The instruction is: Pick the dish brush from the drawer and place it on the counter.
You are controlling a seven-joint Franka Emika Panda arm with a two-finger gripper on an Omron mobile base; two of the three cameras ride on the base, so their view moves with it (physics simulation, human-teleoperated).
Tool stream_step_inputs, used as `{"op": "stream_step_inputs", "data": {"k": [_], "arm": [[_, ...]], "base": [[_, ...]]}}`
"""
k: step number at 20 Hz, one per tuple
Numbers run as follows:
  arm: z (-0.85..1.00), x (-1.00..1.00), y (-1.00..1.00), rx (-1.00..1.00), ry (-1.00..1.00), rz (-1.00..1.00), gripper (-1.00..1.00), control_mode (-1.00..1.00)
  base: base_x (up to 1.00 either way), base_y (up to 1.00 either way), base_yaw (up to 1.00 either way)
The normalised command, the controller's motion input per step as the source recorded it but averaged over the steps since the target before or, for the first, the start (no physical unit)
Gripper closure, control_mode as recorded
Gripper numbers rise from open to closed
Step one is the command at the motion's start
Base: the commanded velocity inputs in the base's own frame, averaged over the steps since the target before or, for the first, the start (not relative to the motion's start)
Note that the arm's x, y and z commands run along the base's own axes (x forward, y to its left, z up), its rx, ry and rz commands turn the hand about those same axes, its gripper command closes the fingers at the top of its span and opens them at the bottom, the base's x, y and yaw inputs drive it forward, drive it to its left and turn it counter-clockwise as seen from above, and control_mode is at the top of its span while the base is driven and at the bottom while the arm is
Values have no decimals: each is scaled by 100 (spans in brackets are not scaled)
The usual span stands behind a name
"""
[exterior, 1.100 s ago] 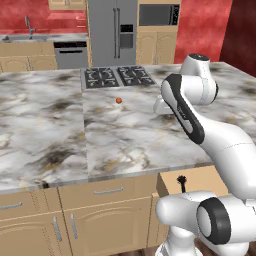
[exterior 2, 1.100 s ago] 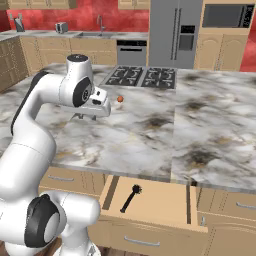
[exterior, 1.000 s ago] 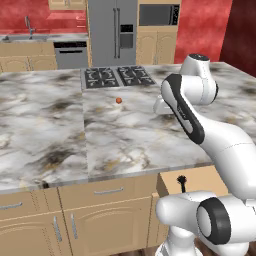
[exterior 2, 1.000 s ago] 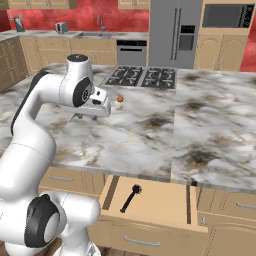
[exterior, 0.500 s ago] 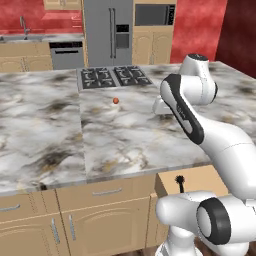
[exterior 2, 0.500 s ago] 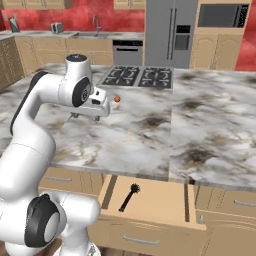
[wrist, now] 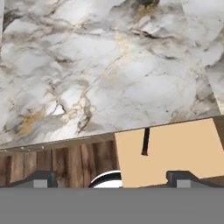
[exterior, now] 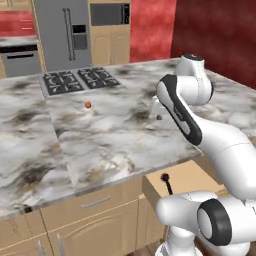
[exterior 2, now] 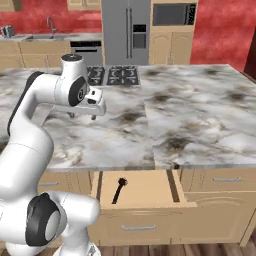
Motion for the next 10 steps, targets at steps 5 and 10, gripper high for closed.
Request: {"op": "stream_step_inputs", "data": {"k": [5,10], "arm": [[0,0,0,0,0,0,-100,100],[0,0,0,0,0,0,-100,100]], "base": [[-10,54,-53],[-6,51,-55]]}}
